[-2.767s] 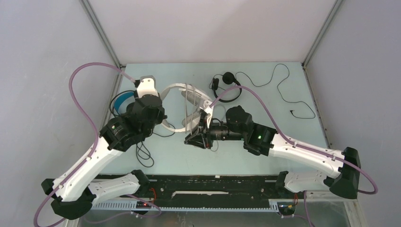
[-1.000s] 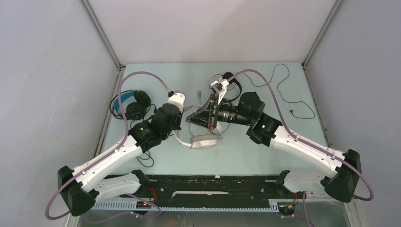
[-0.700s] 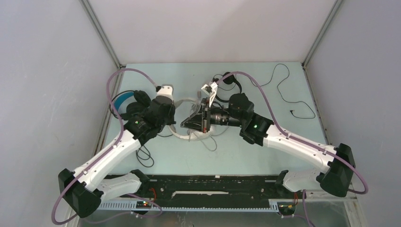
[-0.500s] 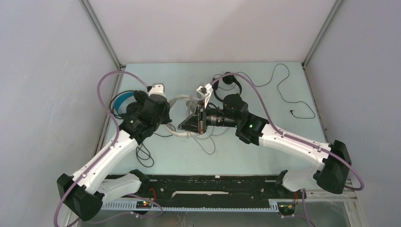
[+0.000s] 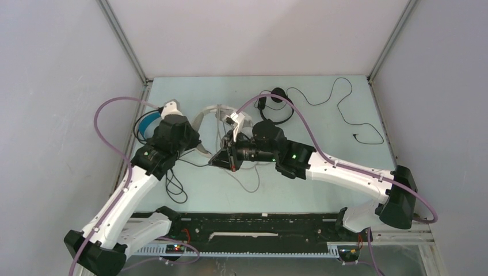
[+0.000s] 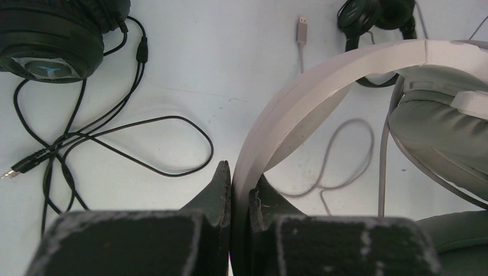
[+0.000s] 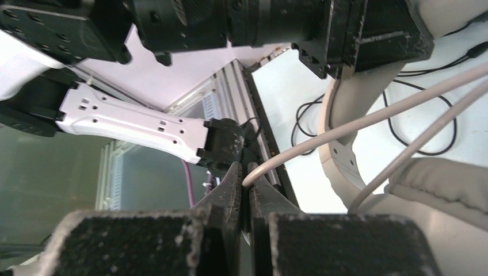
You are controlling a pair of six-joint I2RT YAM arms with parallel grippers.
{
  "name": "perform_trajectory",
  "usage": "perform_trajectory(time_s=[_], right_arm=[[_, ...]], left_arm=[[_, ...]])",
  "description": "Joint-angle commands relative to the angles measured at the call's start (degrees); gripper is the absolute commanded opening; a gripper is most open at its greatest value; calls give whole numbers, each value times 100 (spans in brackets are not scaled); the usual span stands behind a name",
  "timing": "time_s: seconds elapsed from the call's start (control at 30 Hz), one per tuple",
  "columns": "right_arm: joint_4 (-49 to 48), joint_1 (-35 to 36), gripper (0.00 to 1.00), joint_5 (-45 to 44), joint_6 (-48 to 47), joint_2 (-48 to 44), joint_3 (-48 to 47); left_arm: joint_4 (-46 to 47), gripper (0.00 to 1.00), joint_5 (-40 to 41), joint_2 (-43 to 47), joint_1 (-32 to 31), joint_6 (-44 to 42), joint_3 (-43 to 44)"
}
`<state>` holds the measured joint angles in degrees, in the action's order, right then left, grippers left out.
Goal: Wrap the headphones
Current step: Wrap the headphones cable around the headphones.
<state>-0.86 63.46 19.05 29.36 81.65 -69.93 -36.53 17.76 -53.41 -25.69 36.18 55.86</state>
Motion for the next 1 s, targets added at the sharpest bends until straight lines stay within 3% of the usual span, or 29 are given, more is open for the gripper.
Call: perform_trajectory(time_s=[0.0,0.4,0.97], right_arm=[[394,222,0,-345,-465,23,-275],[719,646,2,-1350,-1199,-126,-108],[-2012,524,13,-1010,-2316,-549,2110]], left_arm=[[691,0,-200,322,198,820,334],[917,0,-783,866,529,1460,254],[570,0,-950,970,539,1421,669]])
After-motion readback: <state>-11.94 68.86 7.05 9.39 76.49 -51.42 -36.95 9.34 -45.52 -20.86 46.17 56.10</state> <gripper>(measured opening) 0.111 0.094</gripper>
